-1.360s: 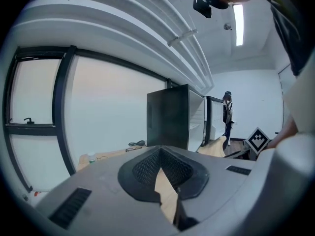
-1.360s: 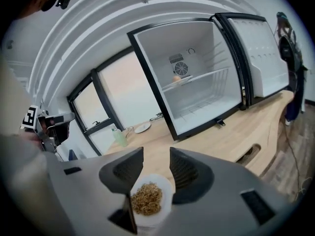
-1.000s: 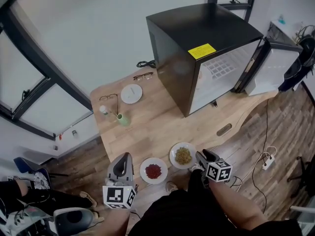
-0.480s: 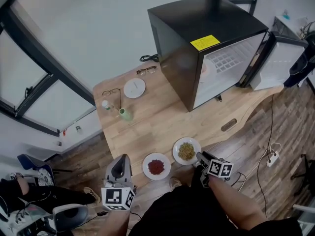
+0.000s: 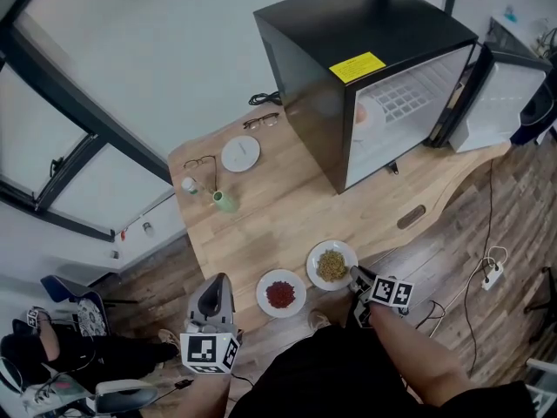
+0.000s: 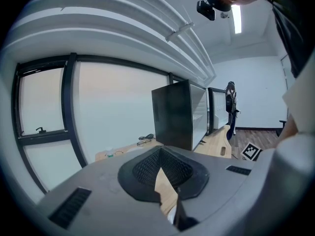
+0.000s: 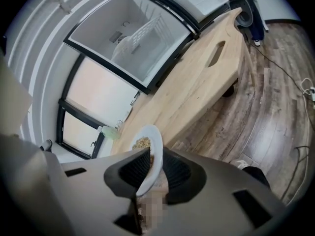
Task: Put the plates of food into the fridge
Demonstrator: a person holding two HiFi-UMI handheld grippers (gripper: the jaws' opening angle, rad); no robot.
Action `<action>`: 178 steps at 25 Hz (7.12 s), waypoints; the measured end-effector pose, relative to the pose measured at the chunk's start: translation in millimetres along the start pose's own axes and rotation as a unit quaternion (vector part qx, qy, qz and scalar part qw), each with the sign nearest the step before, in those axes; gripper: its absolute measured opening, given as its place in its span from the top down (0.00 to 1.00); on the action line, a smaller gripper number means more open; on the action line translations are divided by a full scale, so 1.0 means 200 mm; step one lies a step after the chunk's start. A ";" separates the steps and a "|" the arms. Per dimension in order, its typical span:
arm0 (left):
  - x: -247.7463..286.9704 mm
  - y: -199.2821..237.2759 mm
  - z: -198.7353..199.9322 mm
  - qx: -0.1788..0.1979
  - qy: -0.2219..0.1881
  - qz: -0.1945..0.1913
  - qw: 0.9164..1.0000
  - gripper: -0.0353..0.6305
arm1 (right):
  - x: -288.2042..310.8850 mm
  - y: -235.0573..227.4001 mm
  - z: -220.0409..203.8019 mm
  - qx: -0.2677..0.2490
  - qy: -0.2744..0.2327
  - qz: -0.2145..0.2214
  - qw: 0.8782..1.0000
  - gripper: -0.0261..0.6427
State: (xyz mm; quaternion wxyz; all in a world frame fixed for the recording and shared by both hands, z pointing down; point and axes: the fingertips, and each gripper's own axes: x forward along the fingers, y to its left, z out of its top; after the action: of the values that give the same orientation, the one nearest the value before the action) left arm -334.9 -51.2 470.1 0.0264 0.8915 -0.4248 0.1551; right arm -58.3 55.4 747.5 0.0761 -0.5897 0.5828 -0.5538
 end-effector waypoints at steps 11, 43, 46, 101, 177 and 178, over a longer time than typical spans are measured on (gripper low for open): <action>0.03 -0.06 -0.01 0.010 0.015 -0.008 1.000 0.94 | 0.10 0.03 -0.05 0.032 0.021 0.048 0.998 0.87; 0.43 -0.35 0.20 -0.004 -0.028 -0.064 0.998 0.94 | -0.22 0.12 0.59 0.107 -0.084 0.115 0.984 0.91; 0.50 -0.41 0.25 0.004 -0.032 -0.067 0.997 0.94 | -0.26 0.11 0.69 0.106 -0.087 0.121 0.983 0.92; 1.21 -0.60 0.63 -0.023 -0.061 0.056 0.996 0.94 | -0.42 0.13 2.37 0.056 -0.197 0.171 0.964 0.91; 0.80 -0.28 0.49 -0.037 -0.056 0.102 0.993 0.94 | -0.19 0.56 2.07 -0.388 -0.185 -0.023 0.903 0.71; 0.76 -0.26 0.48 -0.039 -0.056 0.105 0.992 0.94 | -0.19 0.58 2.02 -0.390 -0.180 -0.019 0.903 0.71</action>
State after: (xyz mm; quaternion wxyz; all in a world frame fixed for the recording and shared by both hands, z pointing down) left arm -182.2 -148.7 429.1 0.0209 0.8473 -0.5229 0.0901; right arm 181.3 -175.7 489.1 -0.0671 -0.6728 0.7173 -0.1681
